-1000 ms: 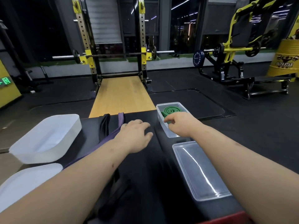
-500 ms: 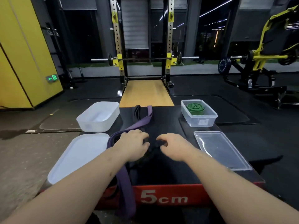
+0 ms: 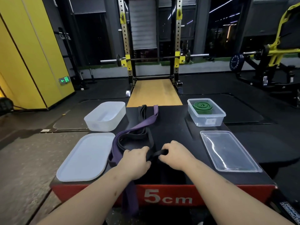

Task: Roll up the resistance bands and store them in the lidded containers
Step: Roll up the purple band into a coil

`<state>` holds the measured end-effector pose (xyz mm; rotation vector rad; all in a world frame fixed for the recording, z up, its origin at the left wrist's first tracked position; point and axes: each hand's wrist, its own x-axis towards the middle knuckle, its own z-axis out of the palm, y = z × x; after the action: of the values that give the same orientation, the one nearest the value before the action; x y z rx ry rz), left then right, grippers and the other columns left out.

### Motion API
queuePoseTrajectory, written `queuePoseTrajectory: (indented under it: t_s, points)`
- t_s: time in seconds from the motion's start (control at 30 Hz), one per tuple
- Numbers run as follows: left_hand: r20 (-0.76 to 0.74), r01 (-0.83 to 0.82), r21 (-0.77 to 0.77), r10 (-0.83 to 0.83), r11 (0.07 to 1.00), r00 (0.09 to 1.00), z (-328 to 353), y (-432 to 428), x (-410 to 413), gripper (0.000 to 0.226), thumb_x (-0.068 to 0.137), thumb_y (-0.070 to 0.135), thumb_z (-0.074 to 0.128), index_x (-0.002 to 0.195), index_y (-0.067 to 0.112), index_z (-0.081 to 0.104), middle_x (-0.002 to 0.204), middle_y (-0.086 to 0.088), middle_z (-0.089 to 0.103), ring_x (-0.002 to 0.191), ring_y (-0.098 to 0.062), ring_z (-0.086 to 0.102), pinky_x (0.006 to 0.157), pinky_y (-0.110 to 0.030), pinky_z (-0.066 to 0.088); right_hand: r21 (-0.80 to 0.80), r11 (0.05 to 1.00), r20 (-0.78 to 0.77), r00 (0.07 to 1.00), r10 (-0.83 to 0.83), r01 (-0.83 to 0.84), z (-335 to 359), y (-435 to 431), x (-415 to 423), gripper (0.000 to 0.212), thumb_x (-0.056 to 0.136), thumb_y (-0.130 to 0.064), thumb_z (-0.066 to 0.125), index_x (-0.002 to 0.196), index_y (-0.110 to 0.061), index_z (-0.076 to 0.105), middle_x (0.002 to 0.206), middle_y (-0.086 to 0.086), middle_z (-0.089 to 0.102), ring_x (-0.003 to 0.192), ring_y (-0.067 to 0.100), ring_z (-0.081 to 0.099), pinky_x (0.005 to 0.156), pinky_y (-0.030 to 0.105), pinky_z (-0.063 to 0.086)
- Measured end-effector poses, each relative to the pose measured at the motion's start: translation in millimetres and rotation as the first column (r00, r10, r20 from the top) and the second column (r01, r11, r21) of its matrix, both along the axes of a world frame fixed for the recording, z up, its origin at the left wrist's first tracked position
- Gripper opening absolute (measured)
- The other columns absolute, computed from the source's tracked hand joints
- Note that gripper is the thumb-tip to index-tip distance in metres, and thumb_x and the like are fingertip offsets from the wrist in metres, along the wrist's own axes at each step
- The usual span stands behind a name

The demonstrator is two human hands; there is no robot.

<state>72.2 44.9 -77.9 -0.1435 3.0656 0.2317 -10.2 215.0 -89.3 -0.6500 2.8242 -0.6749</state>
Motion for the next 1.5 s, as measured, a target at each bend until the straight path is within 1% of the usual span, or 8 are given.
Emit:
queuePoseTrajectory:
  t_s: [0.17, 0.4, 0.57, 0.77, 0.97, 1.2, 1.4, 1.5]
  points:
    - [-0.123, -0.063, 0.317, 0.106, 0.946, 0.987, 1.9, 3.2, -7.7, 0.049, 0.093, 0.027, 0.056, 0.142, 0.028, 0.051, 0.133, -0.001, 0.064, 0.124, -0.023, 0.057, 0.098, -0.028, 0.042, -0.112, 0.992, 0.206, 0.976, 0.077, -0.055, 12.1, 21.2, 5.1, 0.042, 0.081, -0.061, 0.072, 0.057, -0.027, 0.068, 0.058, -0.008, 0.053, 0.056, 0.008, 0.050, 0.057, 0.027, 0.040]
    - [-0.184, 0.056, 0.626, 0.077, 0.778, 0.980, 5.4, 18.7, -22.6, 0.060, 0.087, 0.006, 0.055, 0.142, 0.030, 0.053, 0.120, 0.019, 0.063, 0.105, 0.000, 0.058, 0.078, 0.003, 0.036, -0.458, 0.791, 0.725, 0.685, 0.068, 0.406, 14.1, 26.8, -13.0, 0.060, 0.106, -0.054, 0.034, 0.121, -0.007, 0.069, 0.084, 0.018, 0.071, 0.064, 0.028, 0.066, 0.060, 0.030, 0.050]
    - [-0.148, 0.123, 0.828, 0.001, 0.547, 0.989, 8.3, 20.0, -33.4, 0.074, 0.081, -0.007, 0.051, 0.146, 0.029, 0.047, 0.131, 0.008, 0.065, 0.114, 0.000, 0.065, 0.092, -0.020, 0.053, -0.480, 0.737, 0.825, 0.530, 0.195, 0.476, 13.1, 22.0, -23.6, 0.056, 0.102, -0.061, 0.041, 0.110, -0.014, 0.070, 0.100, 0.011, 0.075, 0.080, 0.026, 0.071, 0.082, 0.041, 0.055]
    - [-0.164, 0.188, 0.758, -0.097, 0.624, 0.982, 4.0, 9.8, -39.7, 0.065, 0.082, 0.008, 0.061, 0.141, 0.036, 0.055, 0.116, 0.014, 0.071, 0.098, -0.006, 0.070, 0.093, -0.037, 0.056, -0.647, 0.533, 0.746, 0.596, 0.298, 0.544, 9.9, 11.8, -33.8, 0.034, 0.104, -0.031, 0.051, 0.113, -0.006, 0.073, 0.112, 0.017, 0.073, 0.078, 0.024, 0.071, 0.072, 0.037, 0.059]
    - [-0.226, 0.123, 0.511, -0.005, 0.850, 0.974, 6.9, -22.2, -54.6, 0.035, 0.090, 0.027, 0.063, 0.124, 0.036, 0.067, 0.117, 0.015, 0.064, 0.110, -0.004, 0.060, 0.101, -0.025, 0.046, -0.700, 0.367, 0.683, 0.724, 0.092, 0.613, 16.8, 20.4, -50.1, 0.020, 0.096, -0.012, 0.050, 0.085, -0.006, 0.065, 0.074, 0.014, 0.068, 0.060, 0.024, 0.064, 0.066, 0.036, 0.049]
    - [-0.128, -0.262, 0.012, 0.262, 0.965, 0.957, 3.1, -89.9, -107.1, 0.040, 0.088, 0.030, 0.051, 0.127, 0.024, 0.053, 0.127, -0.003, 0.053, 0.120, -0.030, 0.050, 0.096, -0.044, 0.042, -0.225, 0.954, 0.508, 0.860, -0.057, 0.196, 20.1, 30.1, -48.3, 0.020, 0.091, -0.021, 0.056, 0.085, -0.006, 0.067, 0.066, 0.009, 0.067, 0.050, 0.021, 0.054, 0.047, 0.022, 0.038]
    - [-0.043, -0.288, 0.058, 0.290, 0.956, 0.956, 5.7, -107.6, -125.2, 0.007, 0.087, 0.020, 0.053, 0.093, 0.016, 0.056, 0.108, -0.009, 0.066, 0.090, -0.028, 0.056, 0.075, -0.034, 0.046, -0.143, 0.970, 0.457, 0.882, -0.113, 0.198, 23.5, 21.8, -56.2, 0.028, 0.097, -0.042, 0.063, 0.106, -0.016, 0.069, 0.099, 0.006, 0.072, 0.078, 0.019, 0.069, 0.059, 0.032, 0.058]
    - [-0.054, -0.300, 0.161, 0.312, 0.940, 0.949, 21.0, -112.8, -133.6, 0.025, 0.092, 0.027, 0.054, 0.101, 0.009, 0.069, 0.099, -0.010, 0.070, 0.091, -0.031, 0.062, 0.078, -0.034, 0.051, -0.072, 0.982, 0.421, 0.898, -0.127, 0.173, 31.2, 12.6, -46.4, 0.064, 0.091, -0.058, 0.066, 0.142, -0.022, 0.050, 0.121, 0.005, 0.063, 0.079, 0.018, 0.074, 0.056, 0.034, 0.062]
